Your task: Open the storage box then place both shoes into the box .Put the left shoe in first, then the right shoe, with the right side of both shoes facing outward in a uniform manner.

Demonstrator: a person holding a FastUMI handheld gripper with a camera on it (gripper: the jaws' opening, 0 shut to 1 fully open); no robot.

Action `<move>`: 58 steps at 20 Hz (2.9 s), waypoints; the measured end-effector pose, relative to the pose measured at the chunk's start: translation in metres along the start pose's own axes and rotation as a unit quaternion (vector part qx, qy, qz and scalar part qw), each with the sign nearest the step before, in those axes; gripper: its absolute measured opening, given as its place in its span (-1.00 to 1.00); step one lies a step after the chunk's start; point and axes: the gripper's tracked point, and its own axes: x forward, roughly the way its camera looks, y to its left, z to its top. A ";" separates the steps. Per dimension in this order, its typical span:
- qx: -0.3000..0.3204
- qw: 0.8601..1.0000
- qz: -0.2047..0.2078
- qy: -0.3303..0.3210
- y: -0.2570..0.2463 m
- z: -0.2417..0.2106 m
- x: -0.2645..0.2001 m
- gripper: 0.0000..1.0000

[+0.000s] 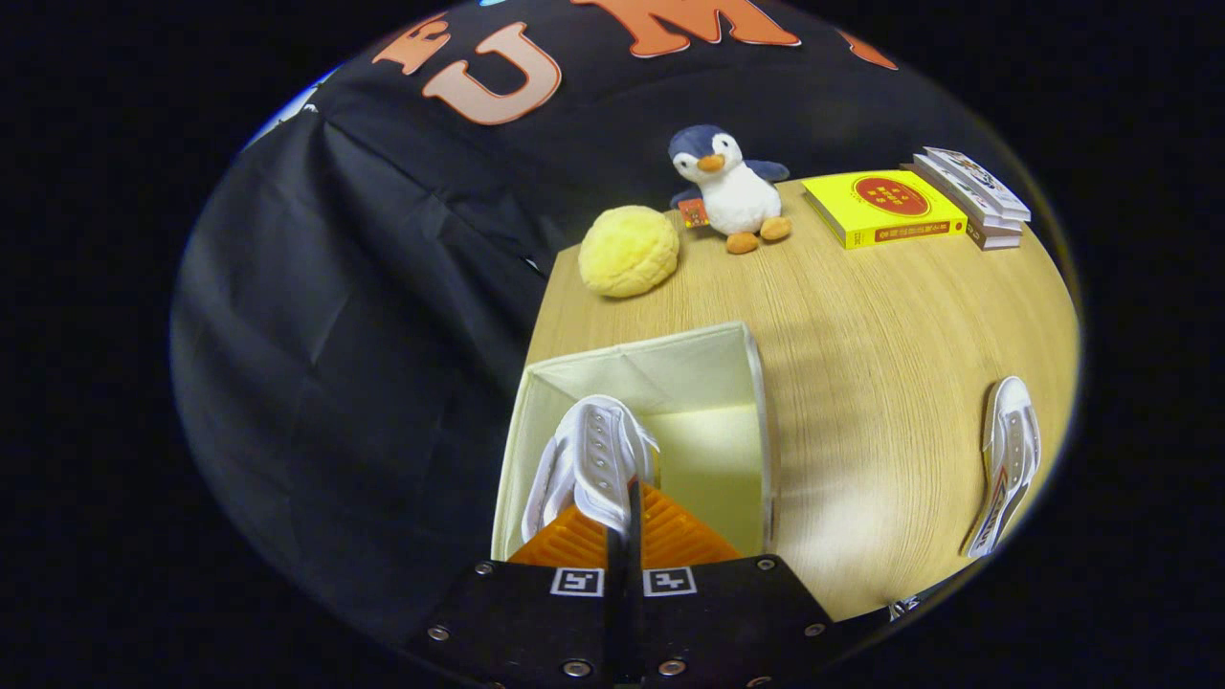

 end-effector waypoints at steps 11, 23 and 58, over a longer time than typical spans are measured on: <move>0.085 0.993 -0.069 0.051 -0.002 -0.029 0.059 -0.98; 0.082 0.988 0.054 0.116 0.022 -0.051 0.021 -0.14; -0.041 0.981 -0.181 -0.059 -0.403 -0.072 -0.101 0.37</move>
